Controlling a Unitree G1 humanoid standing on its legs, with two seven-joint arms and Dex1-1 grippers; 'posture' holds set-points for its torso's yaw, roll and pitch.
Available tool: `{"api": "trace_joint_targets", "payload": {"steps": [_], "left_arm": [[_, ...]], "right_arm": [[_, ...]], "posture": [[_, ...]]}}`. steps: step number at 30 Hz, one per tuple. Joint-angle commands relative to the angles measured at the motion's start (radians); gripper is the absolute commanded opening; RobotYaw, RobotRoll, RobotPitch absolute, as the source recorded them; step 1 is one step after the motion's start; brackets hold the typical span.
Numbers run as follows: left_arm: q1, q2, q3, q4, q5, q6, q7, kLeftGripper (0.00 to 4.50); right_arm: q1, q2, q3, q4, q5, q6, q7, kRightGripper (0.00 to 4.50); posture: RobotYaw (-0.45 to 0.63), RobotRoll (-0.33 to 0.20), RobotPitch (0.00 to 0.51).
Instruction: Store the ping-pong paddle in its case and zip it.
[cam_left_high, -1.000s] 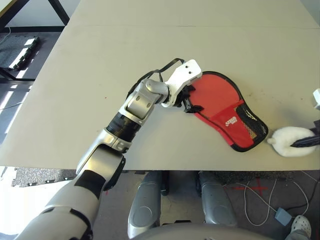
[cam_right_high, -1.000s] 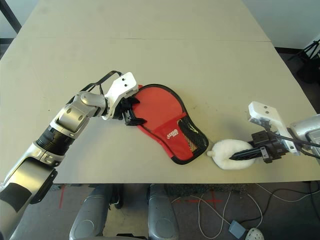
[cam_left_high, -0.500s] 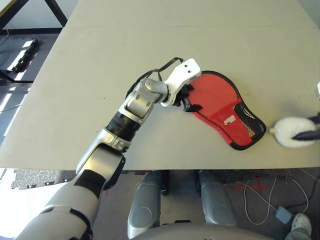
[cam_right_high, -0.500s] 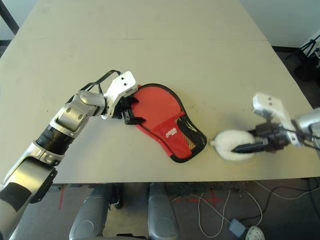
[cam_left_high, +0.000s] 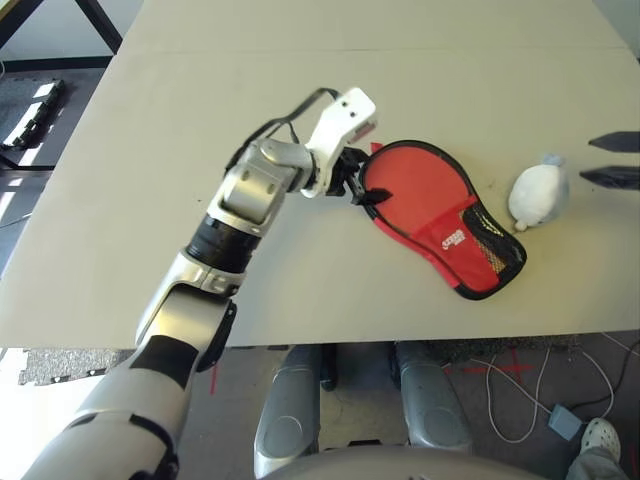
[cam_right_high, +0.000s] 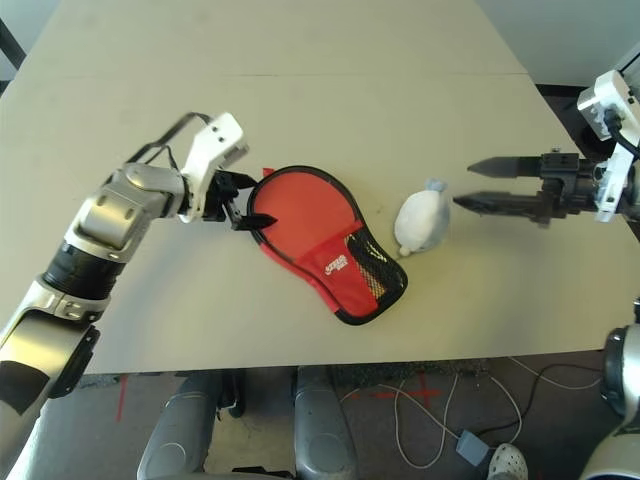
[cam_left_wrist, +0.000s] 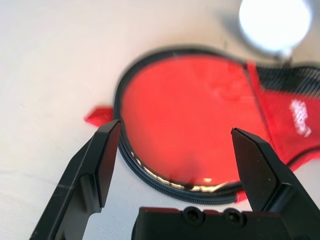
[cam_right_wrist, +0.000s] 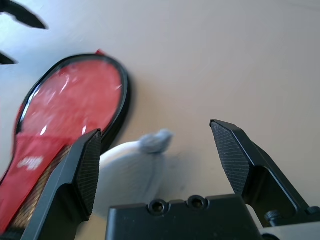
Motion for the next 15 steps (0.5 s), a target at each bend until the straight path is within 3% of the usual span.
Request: {"api": "trace_joint_targets", "payload": {"steps": [1, 6, 15], "left_arm": [[0.003, -0.018, 0.148, -0.045, -0.081, 0.012, 0.08, 4.5], [0.045, -0.053, 0.365, -0.025, -0.128, -0.107, 0.269, 4.5], [0.216, -0.032, 0.538, 0.1, -0.06, -0.531, 0.534, 4.5]], "right_arm": [[0.04, 0.046, -0.116, 0.025, 0.005, -0.04, -0.128, 4.46], [0.106, 0.138, -0.245, 0.021, -0.003, -0.136, -0.347, 4.46], [0.154, 0.234, -0.365, 0.033, -0.027, -0.29, -0.609, 4.46]], "posture": [[-0.03, 0.0, 0.283], [-0.02, 0.0, 0.264], [-0.02, 0.0, 0.251]]}}
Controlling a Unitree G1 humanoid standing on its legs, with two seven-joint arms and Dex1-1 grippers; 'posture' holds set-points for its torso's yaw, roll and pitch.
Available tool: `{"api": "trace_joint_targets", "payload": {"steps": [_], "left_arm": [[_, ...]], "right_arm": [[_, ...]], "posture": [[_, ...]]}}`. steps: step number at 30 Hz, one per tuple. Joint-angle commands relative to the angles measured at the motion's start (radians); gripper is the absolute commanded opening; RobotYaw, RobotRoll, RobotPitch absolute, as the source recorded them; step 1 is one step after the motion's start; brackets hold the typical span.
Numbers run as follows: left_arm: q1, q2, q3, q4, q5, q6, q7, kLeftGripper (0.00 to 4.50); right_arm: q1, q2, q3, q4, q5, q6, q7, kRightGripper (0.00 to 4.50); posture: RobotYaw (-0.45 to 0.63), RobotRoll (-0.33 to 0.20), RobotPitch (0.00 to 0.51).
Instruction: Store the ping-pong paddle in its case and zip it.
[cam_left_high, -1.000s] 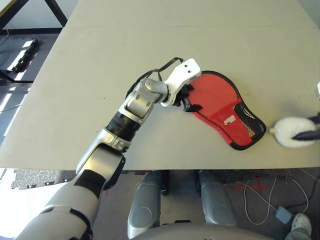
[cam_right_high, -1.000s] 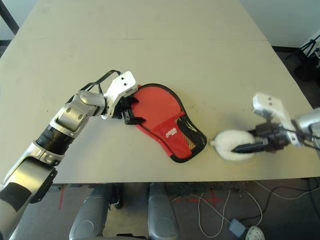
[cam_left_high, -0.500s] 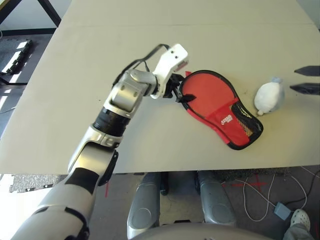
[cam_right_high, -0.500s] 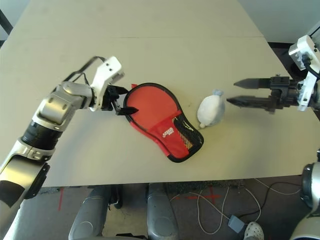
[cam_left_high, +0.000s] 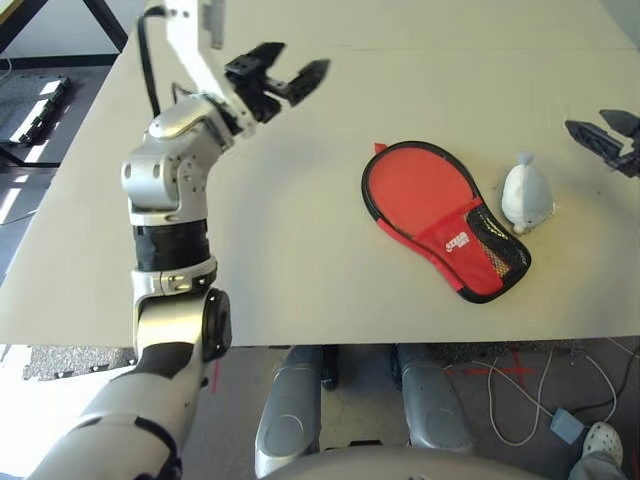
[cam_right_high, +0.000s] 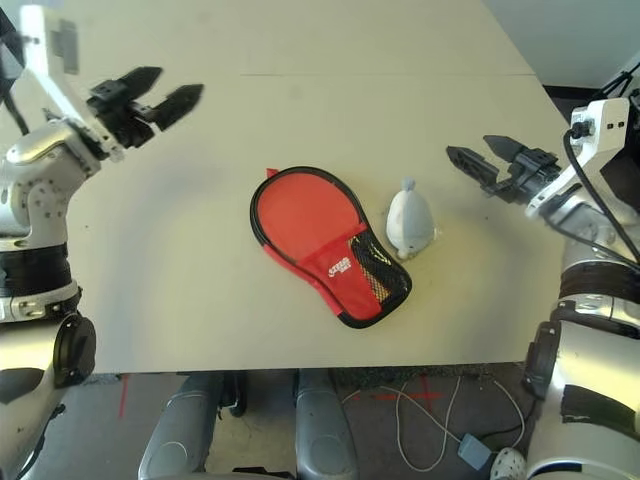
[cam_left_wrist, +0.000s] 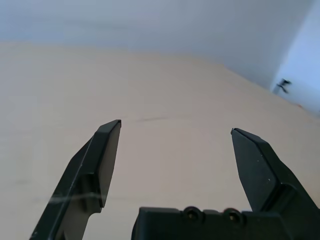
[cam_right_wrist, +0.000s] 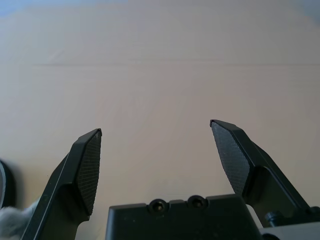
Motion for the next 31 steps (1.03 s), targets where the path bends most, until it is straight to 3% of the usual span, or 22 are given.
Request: {"api": "trace_joint_targets", "payload": {"steps": [1, 6, 17, 31], "left_arm": [[0.075, 0.018, 0.039, 0.057, 0.034, -0.15, 0.066, 4.5], [0.187, 0.022, 0.07, 0.129, 0.052, -0.293, 0.151, 4.5], [0.303, 0.024, 0.064, 0.204, 0.052, -0.397, 0.205, 4.5], [0.269, 0.053, 0.025, 0.247, 0.053, -0.388, 0.201, 4.5]], "right_arm": [[0.034, 0.016, -0.047, 0.021, -0.015, -0.059, -0.071, 4.46], [0.058, 0.028, -0.08, 0.046, -0.039, -0.156, -0.19, 4.46], [0.137, 0.048, -0.126, 0.036, -0.053, -0.291, -0.313, 4.46], [0.184, 0.093, -0.123, 0.003, -0.053, -0.273, -0.349, 4.46]], "posture": [[-0.02, 0.0, 0.251], [-0.04, 0.0, 0.236], [-0.07, 0.0, 0.187], [-0.1, 0.0, 0.22]]}}
